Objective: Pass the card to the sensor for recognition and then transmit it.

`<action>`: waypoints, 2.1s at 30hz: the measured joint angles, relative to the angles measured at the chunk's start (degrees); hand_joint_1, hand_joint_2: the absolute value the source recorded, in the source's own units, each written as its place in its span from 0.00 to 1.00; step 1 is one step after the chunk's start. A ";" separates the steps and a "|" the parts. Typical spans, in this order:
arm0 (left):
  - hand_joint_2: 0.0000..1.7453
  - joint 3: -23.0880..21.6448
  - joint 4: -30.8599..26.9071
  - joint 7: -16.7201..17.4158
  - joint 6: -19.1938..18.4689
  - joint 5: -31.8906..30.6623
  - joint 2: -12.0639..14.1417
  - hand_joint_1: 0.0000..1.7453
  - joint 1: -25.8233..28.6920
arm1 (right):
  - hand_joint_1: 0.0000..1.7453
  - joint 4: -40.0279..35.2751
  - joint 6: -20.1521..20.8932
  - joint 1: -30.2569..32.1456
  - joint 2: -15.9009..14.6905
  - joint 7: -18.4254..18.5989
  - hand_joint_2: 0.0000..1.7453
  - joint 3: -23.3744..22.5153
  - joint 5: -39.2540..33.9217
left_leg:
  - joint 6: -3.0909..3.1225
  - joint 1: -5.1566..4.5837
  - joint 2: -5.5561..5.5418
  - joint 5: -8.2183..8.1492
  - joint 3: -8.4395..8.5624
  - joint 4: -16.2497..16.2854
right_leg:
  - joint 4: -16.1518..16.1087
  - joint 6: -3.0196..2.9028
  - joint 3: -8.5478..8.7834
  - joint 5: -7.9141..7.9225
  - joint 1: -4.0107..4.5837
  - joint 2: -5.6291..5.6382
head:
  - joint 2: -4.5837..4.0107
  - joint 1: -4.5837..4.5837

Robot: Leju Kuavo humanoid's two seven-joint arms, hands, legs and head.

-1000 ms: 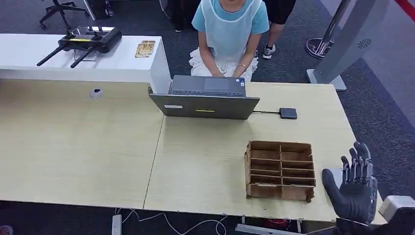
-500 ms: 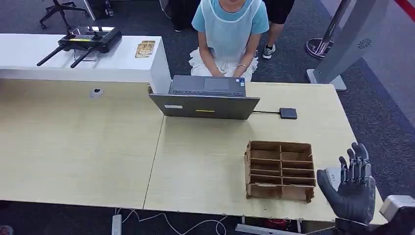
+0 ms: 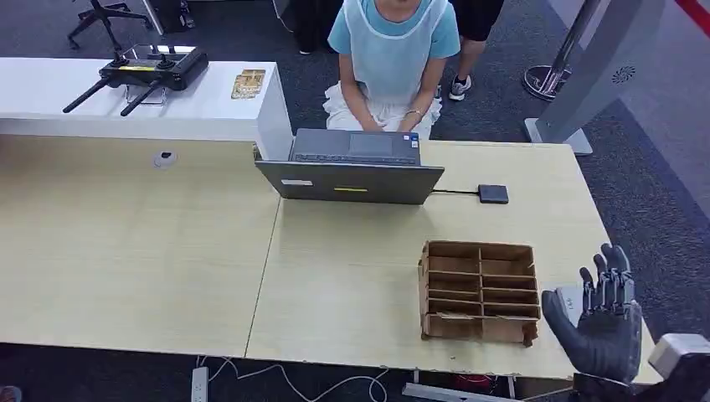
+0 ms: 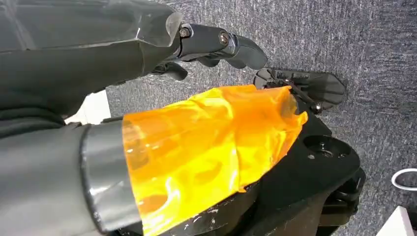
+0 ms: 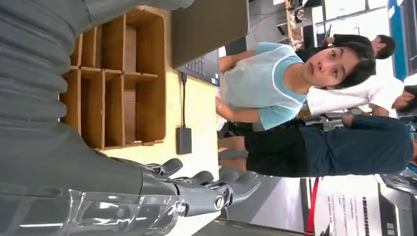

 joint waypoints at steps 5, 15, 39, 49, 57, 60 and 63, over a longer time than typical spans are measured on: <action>0.00 0.13 0.00 0.07 -0.02 0.00 0.00 0.00 0.00 | 0.00 0.15 0.09 -0.01 -0.02 0.04 1.00 0.00 0.02 | 0.00 0.00 0.00 0.00 0.00 0.00 | 0.00 0.00 0.00 0.00 0.00 0.00 | 0.00 0.00; 0.00 0.26 0.00 0.07 0.02 -0.09 0.00 0.00 0.00 | 0.00 0.55 0.24 -0.30 -0.04 0.07 1.00 0.00 0.07 | 0.00 0.00 0.00 0.00 0.00 0.00 | 0.00 0.00 0.00 0.00 0.00 0.00 | 0.00 0.02; 0.00 0.26 0.00 0.09 0.02 -0.33 0.00 0.00 0.00 | 0.00 1.25 0.37 -0.72 -0.15 0.07 1.00 0.00 0.28 | 0.00 0.00 0.00 0.00 0.00 0.00 | 0.00 0.00 0.01 0.00 0.00 0.00 | 0.00 0.00; 0.00 0.26 0.00 0.09 0.00 -0.35 0.00 0.00 0.00 | 0.00 1.38 0.37 -0.85 -0.15 0.04 1.00 0.00 0.85 | 0.00 0.00 0.00 0.00 0.00 0.00 | 0.00 0.00 0.01 0.00 0.00 0.00 | 0.00 0.00; 0.00 0.26 0.00 0.13 0.02 -0.35 -0.02 0.00 0.01 | 0.00 1.49 0.41 -0.89 -0.15 0.04 1.00 0.07 0.90 | 0.00 0.00 0.00 0.00 0.00 0.00 | 0.00 0.00 0.01 0.00 0.00 0.00 | 0.00 0.00; 0.00 0.28 0.00 0.13 0.02 -0.35 -0.02 0.00 0.00 | 0.00 1.60 0.41 -0.91 -0.15 0.04 1.00 0.07 0.92 | 0.00 0.00 0.00 0.00 0.00 0.00 | 0.00 0.00 0.01 0.00 0.00 0.00 | 0.02 0.02; 0.00 0.33 0.00 0.13 0.02 -0.35 0.00 0.00 0.01 | 0.00 1.68 0.41 -0.93 -0.15 0.04 1.00 0.09 0.92 | 0.00 0.00 0.00 0.00 0.00 0.00 | 0.00 0.00 0.01 0.00 0.00 0.00 | 0.02 0.00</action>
